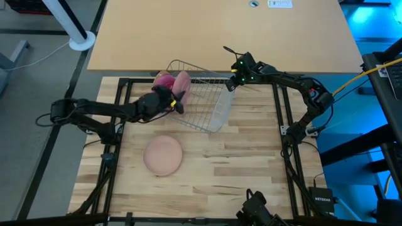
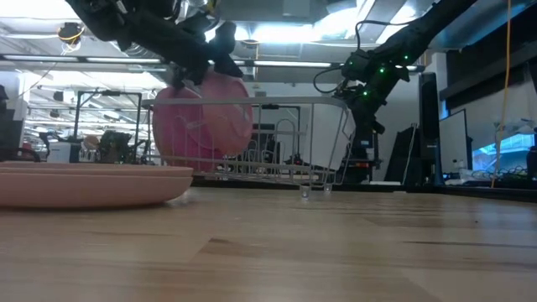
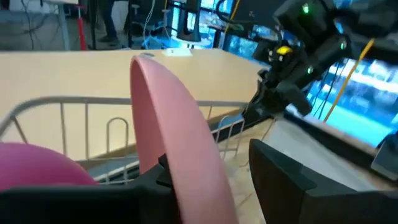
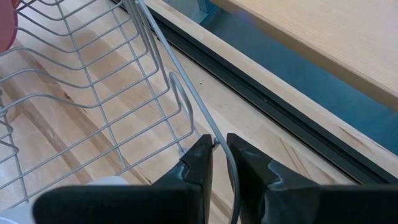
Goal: Sort dishes
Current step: Put the pink plate into the dish rack
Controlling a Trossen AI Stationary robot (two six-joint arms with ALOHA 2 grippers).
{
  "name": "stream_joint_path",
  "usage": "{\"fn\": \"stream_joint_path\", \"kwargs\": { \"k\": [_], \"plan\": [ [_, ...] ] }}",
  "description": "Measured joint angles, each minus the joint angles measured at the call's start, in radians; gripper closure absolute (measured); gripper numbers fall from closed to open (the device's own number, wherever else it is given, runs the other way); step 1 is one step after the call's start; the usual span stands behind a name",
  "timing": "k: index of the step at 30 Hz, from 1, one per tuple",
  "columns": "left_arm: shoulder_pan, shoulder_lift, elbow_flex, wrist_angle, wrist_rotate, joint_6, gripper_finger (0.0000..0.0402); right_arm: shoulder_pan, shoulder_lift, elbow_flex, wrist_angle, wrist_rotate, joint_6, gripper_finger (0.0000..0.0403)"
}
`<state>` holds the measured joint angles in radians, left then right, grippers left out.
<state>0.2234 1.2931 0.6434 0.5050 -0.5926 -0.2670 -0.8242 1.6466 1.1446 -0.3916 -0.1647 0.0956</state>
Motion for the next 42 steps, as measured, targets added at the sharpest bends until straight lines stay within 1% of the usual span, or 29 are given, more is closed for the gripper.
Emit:
{"fn": "stream_joint_path", "kwargs": {
  "k": [9, 15, 19, 22, 25, 31, 33, 40, 42],
  "plan": [
    [0.0, -0.153, 0.001, -0.281, -0.007, 0.068, 0.0265, 0.0, 0.0, 0.0, 0.026, -0.001, -0.001, 0.0349],
    [0.0, -0.211, 0.002, -0.396, -0.003, 0.123, 0.0265, 0.0, 0.0, 0.0, 0.043, -0.003, -0.001, 0.0349],
    [-0.001, -0.218, 0.002, -0.406, -0.019, 0.165, 0.0264, 0.0, 0.0, 0.0, 0.044, -0.003, -0.001, 0.0349],
    [0.006, -0.218, 0.002, -0.408, -0.039, 0.161, 0.0264, 0.0, 0.0, 0.0, 0.049, -0.003, 0.0, 0.0349],
    [0.017, -0.214, 0.002, -0.412, -0.046, 0.134, 0.0264, 0.0, 0.0, 0.0, 0.05, -0.003, 0.0, 0.0349],
    [0.03, -0.211, 0.002, -0.415, -0.049, 0.012, 0.0265, 0.0, 0.0, 0.0, 0.051, -0.003, 0.001, 0.0349],
    [0.033, -0.211, 0.002, -0.412, -0.049, -0.007, 0.0265, 0.0, 0.0, 0.0, 0.051, -0.003, 0.001, 0.0349],
    [0.075, -0.209, 0.002, -0.396, -0.04, -0.021, 0.0265, 0.0, 0.0, 0.0, 0.051, -0.003, 0.001, 0.0349],
    [0.089, -0.199, 0.002, -0.368, -0.039, -0.022, 0.0265, 0.0, 0.0, 0.0, 0.051, -0.003, 0.001, 0.0349]
  ]
}}
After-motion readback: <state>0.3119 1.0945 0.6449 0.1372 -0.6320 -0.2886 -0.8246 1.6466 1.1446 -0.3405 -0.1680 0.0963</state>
